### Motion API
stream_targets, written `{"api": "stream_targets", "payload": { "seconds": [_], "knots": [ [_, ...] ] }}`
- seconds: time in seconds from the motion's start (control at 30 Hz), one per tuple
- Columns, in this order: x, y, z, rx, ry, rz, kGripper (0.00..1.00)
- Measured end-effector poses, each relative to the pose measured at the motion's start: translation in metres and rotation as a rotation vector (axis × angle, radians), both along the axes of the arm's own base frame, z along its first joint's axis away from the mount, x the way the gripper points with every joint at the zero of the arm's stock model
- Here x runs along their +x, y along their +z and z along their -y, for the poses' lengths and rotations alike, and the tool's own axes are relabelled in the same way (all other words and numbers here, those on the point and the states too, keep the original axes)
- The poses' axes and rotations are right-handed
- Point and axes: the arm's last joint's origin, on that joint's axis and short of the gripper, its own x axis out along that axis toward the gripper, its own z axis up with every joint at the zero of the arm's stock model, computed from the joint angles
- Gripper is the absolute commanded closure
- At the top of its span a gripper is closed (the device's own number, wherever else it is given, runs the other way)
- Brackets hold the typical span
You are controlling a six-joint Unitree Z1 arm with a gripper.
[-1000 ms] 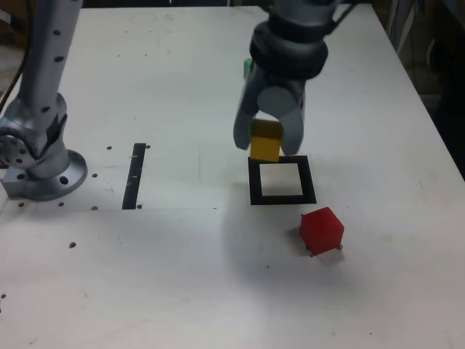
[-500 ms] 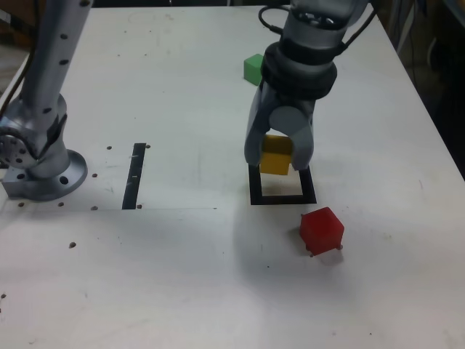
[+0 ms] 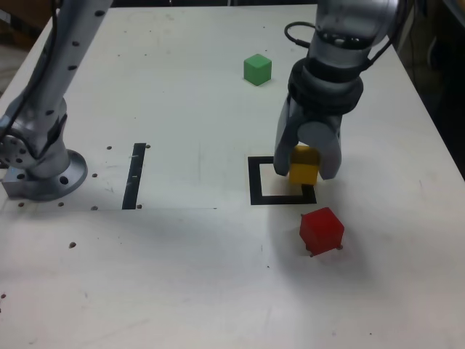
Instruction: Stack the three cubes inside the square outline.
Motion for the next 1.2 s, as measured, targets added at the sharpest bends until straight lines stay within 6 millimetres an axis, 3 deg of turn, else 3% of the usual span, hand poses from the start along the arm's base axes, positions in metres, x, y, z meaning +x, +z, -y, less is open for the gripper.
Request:
{"api": "stream_targets", "payload": {
  "seconds": [0.33,0.53,0.8,1.03,1.2],
  "knots": [
    [0.013,-0.002,0.0,0.016,-0.025,0.059,0.84],
    [0.018,-0.005,0.001,0.013,-0.035,0.07,0.77],
    [0.024,-0.007,0.002,0.007,-0.061,0.074,0.56],
    [0.027,-0.014,0.002,-0.004,-0.097,0.058,0.19],
    [0.026,-0.011,0.0,0.009,-0.112,0.06,0.06]
  ]
}}
